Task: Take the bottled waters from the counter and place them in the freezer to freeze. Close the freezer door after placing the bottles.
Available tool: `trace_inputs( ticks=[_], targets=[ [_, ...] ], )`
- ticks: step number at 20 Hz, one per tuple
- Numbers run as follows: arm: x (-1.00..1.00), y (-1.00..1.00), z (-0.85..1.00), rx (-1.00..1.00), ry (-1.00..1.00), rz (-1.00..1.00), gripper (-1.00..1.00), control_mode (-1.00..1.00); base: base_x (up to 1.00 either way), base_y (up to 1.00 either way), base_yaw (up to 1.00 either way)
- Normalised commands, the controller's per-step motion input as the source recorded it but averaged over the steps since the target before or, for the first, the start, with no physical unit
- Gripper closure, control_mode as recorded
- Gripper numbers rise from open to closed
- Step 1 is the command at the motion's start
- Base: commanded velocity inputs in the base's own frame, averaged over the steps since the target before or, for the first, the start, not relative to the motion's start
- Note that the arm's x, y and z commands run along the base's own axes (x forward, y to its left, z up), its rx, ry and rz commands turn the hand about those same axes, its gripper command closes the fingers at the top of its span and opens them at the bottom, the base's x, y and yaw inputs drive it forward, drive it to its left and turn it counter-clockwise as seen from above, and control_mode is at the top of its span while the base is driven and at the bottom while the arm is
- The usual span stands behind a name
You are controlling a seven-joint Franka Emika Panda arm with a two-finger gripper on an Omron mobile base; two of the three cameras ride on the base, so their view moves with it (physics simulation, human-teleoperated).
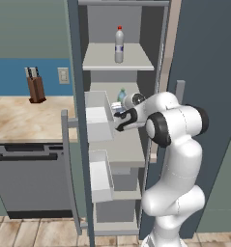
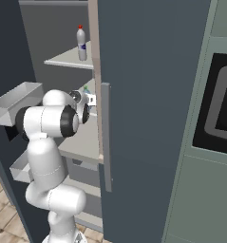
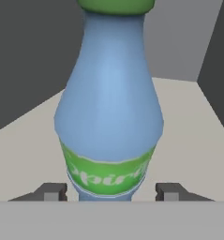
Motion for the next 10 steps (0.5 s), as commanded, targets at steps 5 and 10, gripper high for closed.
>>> trace_inputs(
  ticks=[5,10],
  targets=[
    [-0.04,0.0,0.15,0.0,0.05,-0.06,-1.0,-1.0,0.0,0.0,0.0],
    [-0.24,0.0,0.41,0.0,0.03,-0.06,-1.0,-1.0,0.0,0.0,0.0]
  ],
)
